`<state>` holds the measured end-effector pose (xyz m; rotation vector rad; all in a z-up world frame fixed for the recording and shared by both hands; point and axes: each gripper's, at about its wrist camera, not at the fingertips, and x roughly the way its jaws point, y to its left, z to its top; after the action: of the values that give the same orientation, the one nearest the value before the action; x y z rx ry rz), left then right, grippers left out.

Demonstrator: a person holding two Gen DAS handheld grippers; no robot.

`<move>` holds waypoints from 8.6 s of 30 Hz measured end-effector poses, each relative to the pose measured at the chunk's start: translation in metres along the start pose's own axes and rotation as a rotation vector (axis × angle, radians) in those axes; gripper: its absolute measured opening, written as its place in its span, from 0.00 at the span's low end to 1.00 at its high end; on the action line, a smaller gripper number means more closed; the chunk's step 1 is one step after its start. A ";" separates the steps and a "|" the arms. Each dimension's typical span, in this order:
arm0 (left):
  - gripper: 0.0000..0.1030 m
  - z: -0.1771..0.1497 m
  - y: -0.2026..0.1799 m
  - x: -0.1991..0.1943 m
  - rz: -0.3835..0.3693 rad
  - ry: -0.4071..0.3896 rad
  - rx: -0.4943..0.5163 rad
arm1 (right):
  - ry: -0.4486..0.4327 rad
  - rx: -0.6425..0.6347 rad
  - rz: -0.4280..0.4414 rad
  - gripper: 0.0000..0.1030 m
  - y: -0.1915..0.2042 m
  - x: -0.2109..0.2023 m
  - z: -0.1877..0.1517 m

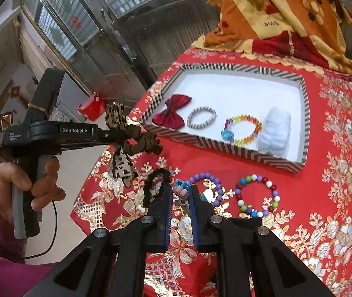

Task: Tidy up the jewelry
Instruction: 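Lift the leopard-print bow with the left tool while the right tool grasps a small hair tie, then carry the leopard bow and colourful beaded hair tie into the tray, open both tools, then withdraw both tools from the tray toward the remaining black items, then grasp the black velvet headband with the right tool while the left tool approaches the black scrunchie, then grasp and lift the black scrunchie with the left tool while the right tool holds the headband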

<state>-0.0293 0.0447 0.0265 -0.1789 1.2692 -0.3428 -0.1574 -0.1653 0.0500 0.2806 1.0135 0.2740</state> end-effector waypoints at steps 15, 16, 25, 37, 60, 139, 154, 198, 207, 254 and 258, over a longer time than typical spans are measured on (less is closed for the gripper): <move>0.14 0.022 -0.026 -0.027 -0.011 -0.070 0.056 | -0.086 -0.069 -0.025 0.12 0.011 -0.030 0.045; 0.14 0.024 -0.027 -0.028 -0.010 -0.074 0.060 | -0.093 -0.074 -0.030 0.12 0.012 -0.030 0.051; 0.14 0.053 -0.043 -0.020 0.028 -0.100 0.122 | -0.099 -0.080 -0.044 0.12 0.010 -0.013 0.088; 0.14 0.094 -0.049 0.006 0.084 -0.095 0.168 | -0.065 -0.061 -0.078 0.12 -0.005 0.029 0.133; 0.14 0.129 -0.052 0.043 0.106 -0.051 0.192 | -0.009 -0.003 -0.102 0.12 -0.030 0.068 0.157; 0.47 0.153 -0.047 0.080 0.211 -0.047 0.184 | 0.056 0.229 -0.140 0.30 -0.079 0.100 0.148; 0.47 0.092 -0.061 0.040 0.211 -0.091 0.202 | -0.004 0.199 -0.154 0.34 -0.045 0.049 0.099; 0.47 -0.047 -0.073 0.021 0.265 -0.058 0.194 | 0.063 0.167 -0.173 0.38 -0.045 0.008 -0.016; 0.47 -0.055 -0.071 0.026 0.272 -0.033 0.189 | 0.095 0.177 -0.174 0.38 -0.053 0.009 -0.032; 0.47 -0.054 -0.031 0.095 0.288 0.102 0.170 | 0.211 0.150 -0.233 0.49 -0.058 0.052 -0.083; 0.47 -0.054 -0.030 0.093 0.290 0.102 0.171 | 0.212 0.143 -0.237 0.49 -0.057 0.054 -0.084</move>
<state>-0.0616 -0.0131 -0.0632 0.1696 1.3384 -0.2108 -0.1973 -0.1910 -0.0546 0.2619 1.2673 0.0156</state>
